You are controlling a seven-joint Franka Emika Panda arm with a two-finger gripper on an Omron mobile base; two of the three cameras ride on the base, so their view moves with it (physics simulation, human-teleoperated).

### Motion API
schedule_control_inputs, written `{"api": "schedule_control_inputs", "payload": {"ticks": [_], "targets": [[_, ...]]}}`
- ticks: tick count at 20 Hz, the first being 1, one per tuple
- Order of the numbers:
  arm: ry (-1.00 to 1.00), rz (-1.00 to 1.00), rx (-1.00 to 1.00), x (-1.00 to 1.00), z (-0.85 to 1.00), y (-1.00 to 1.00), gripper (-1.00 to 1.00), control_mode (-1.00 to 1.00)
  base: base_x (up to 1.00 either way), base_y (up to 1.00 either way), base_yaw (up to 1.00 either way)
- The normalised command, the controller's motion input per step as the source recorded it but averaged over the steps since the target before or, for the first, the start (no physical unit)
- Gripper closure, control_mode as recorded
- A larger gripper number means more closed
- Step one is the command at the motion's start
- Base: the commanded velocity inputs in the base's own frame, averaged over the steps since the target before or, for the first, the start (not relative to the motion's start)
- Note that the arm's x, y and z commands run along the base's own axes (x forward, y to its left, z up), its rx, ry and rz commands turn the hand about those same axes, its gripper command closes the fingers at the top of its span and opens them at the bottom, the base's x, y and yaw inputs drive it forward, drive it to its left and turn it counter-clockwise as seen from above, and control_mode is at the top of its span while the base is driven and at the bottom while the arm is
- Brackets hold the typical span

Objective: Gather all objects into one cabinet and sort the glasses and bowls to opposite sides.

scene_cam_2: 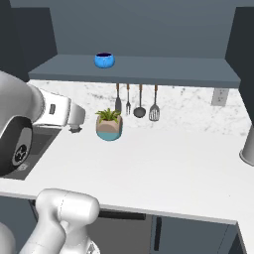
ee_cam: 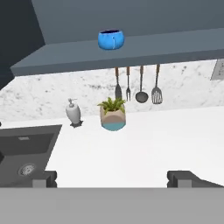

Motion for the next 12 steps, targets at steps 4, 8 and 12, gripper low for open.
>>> {"api": "schedule_control_inputs", "payload": {"ticks": [4,8,12], "targets": [[-0.07,0.00,0.01,0.24,0.43,0.00,-1.00,-1.00,0.00,0.00,0.00],[-0.07,0.00,0.00,0.46,0.26,0.00,-1.00,-1.00,0.00,0.00,0.00],[-0.05,0.01,-0.01,0.52,0.11,0.08,-1.00,-1.00,0.00,0.00,0.00]]}}
